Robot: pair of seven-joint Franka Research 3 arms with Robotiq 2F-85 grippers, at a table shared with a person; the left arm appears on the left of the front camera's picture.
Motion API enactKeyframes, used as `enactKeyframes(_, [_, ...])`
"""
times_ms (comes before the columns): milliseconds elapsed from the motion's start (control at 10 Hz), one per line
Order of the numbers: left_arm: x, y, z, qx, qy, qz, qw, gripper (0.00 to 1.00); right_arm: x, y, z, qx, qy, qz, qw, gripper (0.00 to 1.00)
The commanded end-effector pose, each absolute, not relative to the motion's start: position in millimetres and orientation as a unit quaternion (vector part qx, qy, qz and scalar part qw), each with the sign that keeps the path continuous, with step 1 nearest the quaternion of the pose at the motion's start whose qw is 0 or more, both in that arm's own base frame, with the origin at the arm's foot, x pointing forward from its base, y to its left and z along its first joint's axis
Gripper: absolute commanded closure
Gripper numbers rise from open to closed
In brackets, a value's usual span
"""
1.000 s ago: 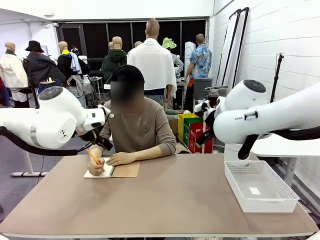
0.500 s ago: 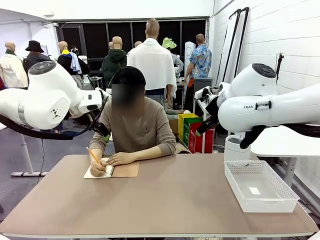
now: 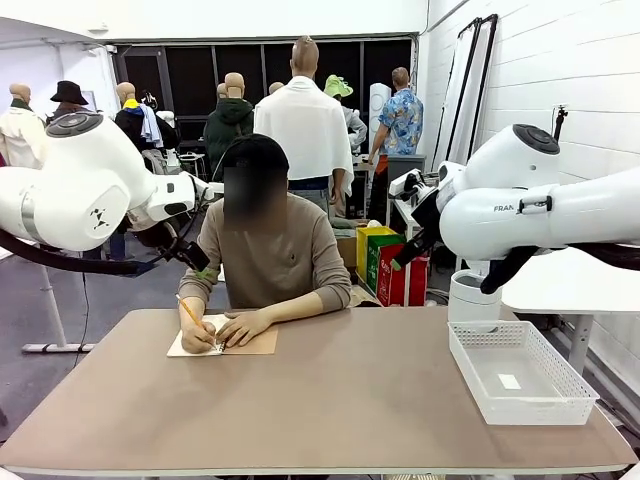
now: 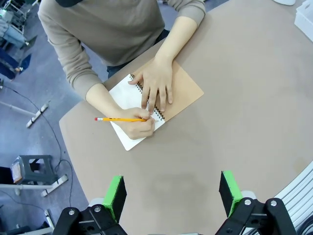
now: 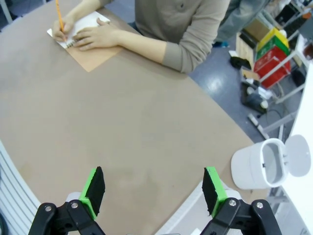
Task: Sort the paper based on its condition.
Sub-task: If a person hands you a paper, place it in the Organizing basket , and if it's crumpled, put it in the Trash can.
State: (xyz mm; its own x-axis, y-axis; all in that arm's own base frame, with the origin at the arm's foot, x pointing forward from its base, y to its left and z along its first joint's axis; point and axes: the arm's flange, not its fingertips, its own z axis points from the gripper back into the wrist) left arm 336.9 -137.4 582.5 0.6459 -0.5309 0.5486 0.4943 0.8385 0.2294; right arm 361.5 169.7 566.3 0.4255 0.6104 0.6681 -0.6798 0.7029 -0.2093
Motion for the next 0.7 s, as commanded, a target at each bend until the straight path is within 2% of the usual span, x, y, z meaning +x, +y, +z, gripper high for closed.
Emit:
enactKeyframes(0, [338,-130,579,0.015,-0.303,-0.264,0.915,0.00,362,154,561,0.094,-0.395,0.406,0.819,0.00])
enactKeyframes(600, [355,-117,559,-0.033,-0.274,-0.258,0.926,0.00,365,153,558,0.128,-0.410,0.426,0.797,0.00])
